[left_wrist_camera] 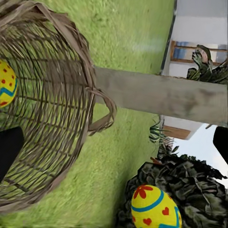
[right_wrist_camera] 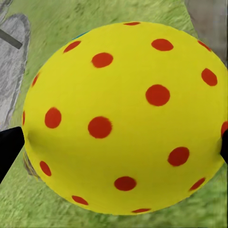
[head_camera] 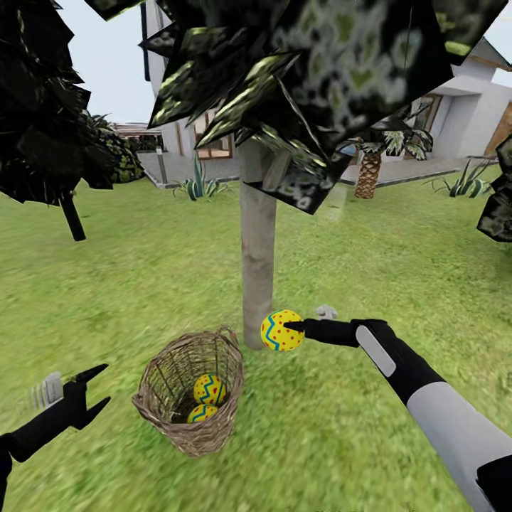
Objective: Take the three Easter eggs out of the wicker basket on the lawn in the garden, then place them on the lawn next to a single tree (choose any tree) so that all three eggs are next to the same tree and none are left in the basket.
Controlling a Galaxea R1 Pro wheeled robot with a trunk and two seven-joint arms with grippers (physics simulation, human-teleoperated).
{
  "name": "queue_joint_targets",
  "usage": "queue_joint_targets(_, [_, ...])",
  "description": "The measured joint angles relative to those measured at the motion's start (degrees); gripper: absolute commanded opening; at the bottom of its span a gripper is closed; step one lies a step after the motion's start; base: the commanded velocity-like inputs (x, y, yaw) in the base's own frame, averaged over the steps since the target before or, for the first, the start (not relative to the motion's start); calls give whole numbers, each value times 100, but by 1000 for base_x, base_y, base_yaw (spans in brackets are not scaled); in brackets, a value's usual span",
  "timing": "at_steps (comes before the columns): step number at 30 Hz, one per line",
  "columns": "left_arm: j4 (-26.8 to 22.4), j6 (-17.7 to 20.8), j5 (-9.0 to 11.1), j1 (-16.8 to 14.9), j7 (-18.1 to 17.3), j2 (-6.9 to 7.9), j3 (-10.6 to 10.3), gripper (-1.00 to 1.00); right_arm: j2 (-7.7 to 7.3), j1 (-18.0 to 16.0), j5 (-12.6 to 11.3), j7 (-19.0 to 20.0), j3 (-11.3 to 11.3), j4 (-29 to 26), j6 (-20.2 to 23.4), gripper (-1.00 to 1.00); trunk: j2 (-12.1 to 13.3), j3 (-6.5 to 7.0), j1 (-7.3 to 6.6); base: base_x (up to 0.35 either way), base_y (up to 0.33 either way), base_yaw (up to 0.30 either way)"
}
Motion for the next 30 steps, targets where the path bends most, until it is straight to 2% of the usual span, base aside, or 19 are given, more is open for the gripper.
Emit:
queue_joint_targets(14, [4, -6, 10, -3, -1, -8, -47, 100, 27, -1, 27, -2, 23, 41, -82, -100, 0, 57, 0, 0, -305, -250])
queue_joint_targets(16, [6, -6, 11, -3, -1, -8, -47, 100, 46, -1, 180, -9, 45, 29, -86, -100, 0, 61, 0, 0, -311, -27])
queue_joint_targets(19, [0, -6, 12, -4, -1, -8, -49, 100, 58, -2, 847, -11, 43, 29, -231, -100, 0, 63, 0, 0, -311, -4])
queue_joint_targets(21, [-1, -6, 12, -5, -1, -8, -49, 100, 59, -2, 1069, -5, 40, 21, -287, -100, 0, 63, 0, 0, -311, 30])
queue_joint_targets(25, [-3, -6, 12, -1, -1, -66, -53, 100, 69, -3, 1135, -10, 43, 19, -303, -100, 0, 67, 0, 0, -304, 232])
queue_joint_targets(30, [17, -5, 8, -5, -1, -78, -49, 100, 74, -3, 1176, -27, 53, 35, -327, -100, 0, 78, 0, 0, -55, 286])
